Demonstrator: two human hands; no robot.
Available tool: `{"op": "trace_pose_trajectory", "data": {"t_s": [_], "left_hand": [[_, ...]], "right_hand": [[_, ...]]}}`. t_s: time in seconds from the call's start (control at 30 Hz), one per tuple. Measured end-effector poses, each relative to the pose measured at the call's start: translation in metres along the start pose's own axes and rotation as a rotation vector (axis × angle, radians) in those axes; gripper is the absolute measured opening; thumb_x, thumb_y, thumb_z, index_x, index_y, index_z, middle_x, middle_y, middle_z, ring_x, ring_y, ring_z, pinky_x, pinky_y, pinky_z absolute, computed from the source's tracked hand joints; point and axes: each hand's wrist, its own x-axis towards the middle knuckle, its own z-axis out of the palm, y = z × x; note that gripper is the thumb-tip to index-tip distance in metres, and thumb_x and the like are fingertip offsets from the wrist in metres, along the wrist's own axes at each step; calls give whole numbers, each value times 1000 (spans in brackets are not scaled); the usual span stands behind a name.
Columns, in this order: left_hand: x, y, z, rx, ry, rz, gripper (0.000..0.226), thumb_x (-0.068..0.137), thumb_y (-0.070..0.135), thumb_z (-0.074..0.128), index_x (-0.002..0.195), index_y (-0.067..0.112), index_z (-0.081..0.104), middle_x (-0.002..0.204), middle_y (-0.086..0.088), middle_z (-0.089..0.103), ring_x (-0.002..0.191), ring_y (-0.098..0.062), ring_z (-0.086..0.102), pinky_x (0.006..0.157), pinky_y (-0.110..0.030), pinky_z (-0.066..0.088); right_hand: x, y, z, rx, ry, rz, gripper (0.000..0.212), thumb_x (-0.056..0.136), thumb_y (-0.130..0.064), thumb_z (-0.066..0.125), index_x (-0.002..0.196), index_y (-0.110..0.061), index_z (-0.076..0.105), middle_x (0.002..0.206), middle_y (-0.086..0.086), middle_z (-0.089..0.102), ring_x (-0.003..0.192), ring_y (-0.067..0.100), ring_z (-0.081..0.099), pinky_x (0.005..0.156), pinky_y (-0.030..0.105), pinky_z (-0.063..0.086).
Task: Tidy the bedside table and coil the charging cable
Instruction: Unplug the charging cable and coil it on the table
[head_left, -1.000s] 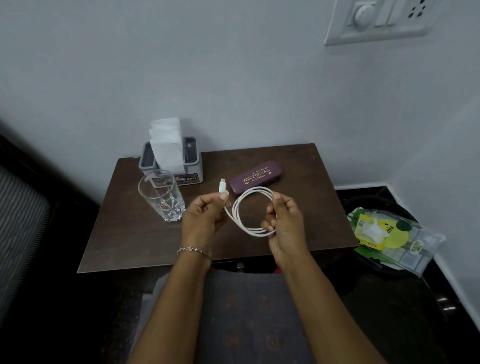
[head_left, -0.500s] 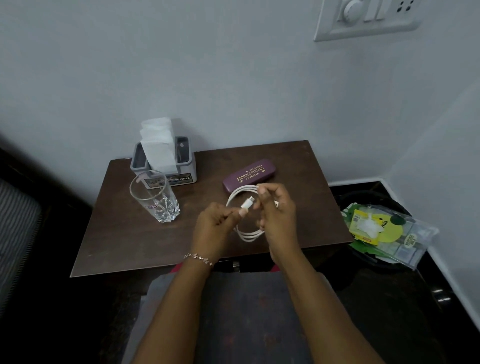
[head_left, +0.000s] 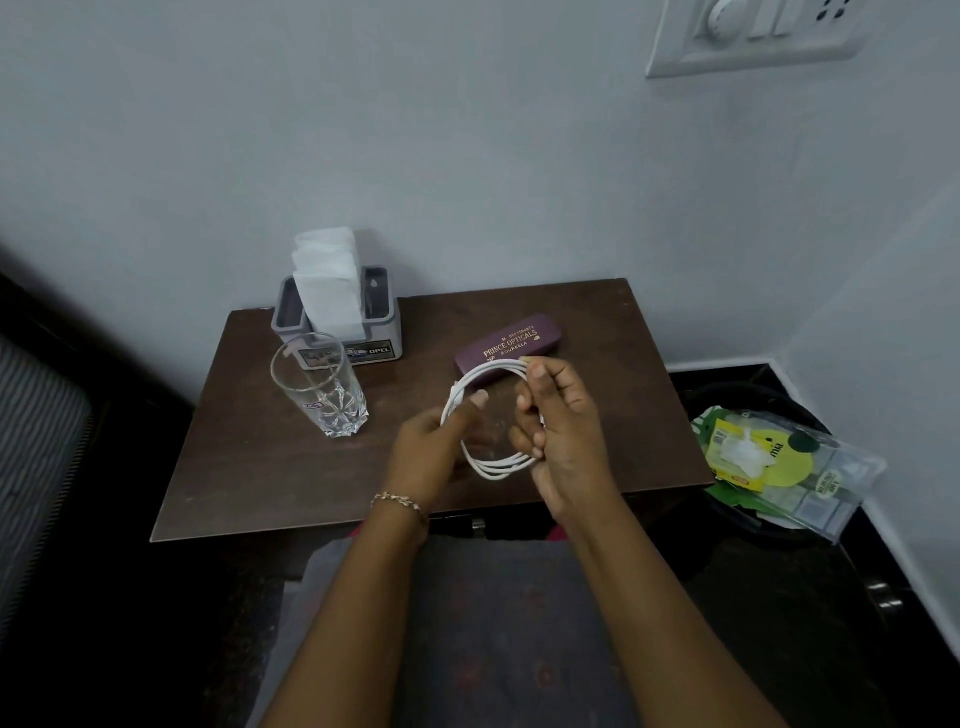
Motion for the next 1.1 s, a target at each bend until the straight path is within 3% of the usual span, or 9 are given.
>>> {"op": "trace_pose_trajectory", "data": {"t_s": [0.07, 0.2, 0.27, 0.53, 0.7, 0.8, 0.9, 0.97, 1.1], "left_hand": [[-1, 1, -3, -127, -176, -140, 19, 84, 31, 61, 77, 14, 66, 67, 2, 70, 61, -8, 67, 70, -26, 52], [0, 7, -14, -424, -362, -229, 26, 81, 38, 55, 84, 16, 69, 84, 1, 74, 77, -9, 71, 83, -32, 52], [0, 9, -17, -528, -399, -279, 33, 84, 40, 51, 79, 15, 73, 84, 1, 74, 77, -11, 71, 77, -34, 56], [8, 1, -19, -683, -172, -308, 27, 95, 25, 45, 82, 10, 62, 71, -1, 73, 66, -14, 72, 65, -35, 57], [7, -2, -15, -565, -52, -132, 28, 96, 25, 44, 77, 11, 59, 63, -1, 71, 62, -14, 71, 67, -33, 57], [4, 1, -13, -391, -69, 1, 30, 96, 30, 43, 83, 13, 63, 67, -1, 72, 66, -15, 71, 71, -31, 57], [-1, 4, -9, -300, -170, 10, 23, 94, 29, 46, 90, 16, 65, 72, -2, 72, 67, -14, 71, 68, -27, 57], [-4, 3, -6, -264, -189, 45, 13, 92, 22, 51, 88, 16, 62, 71, 1, 70, 69, -12, 71, 66, -24, 57], [-1, 3, -8, -428, -131, 67, 13, 93, 18, 49, 82, 16, 56, 66, 6, 67, 72, -9, 70, 66, -24, 59]], "right_hand": [[1, 0, -4, -37, 18, -5, 13, 96, -17, 47, 91, -15, 58, 62, -2, 48, 37, 1, 29, 33, 13, 24], [4, 0, -7, 54, 66, 52, 15, 97, -18, 46, 89, -14, 58, 58, -5, 49, 35, 0, 28, 32, 13, 24], [5, 0, -7, 131, 78, 103, 16, 97, -18, 45, 88, -13, 57, 57, -5, 48, 34, 0, 28, 31, 12, 24], [4, -3, -10, 178, -5, 335, 12, 96, -15, 47, 86, -11, 53, 55, -3, 46, 30, 0, 28, 29, 10, 23], [4, -2, -12, 206, 6, 402, 14, 96, -14, 47, 83, -12, 52, 57, -2, 45, 31, 0, 28, 29, 10, 23], [3, -1, -13, 116, 52, 321, 11, 96, -15, 47, 87, -13, 53, 58, -2, 47, 33, 1, 29, 31, 11, 23], [5, -2, -15, -34, 138, 255, 8, 95, -20, 50, 90, -15, 53, 62, -2, 48, 36, 1, 31, 35, 13, 24], [8, -1, -16, 1, 172, 281, 9, 94, -22, 52, 88, -15, 54, 63, -2, 53, 41, 2, 40, 39, 15, 31], [10, 0, -18, 296, 111, 354, 15, 91, -17, 48, 89, -9, 61, 76, 4, 66, 69, 12, 62, 64, 23, 52]]}}
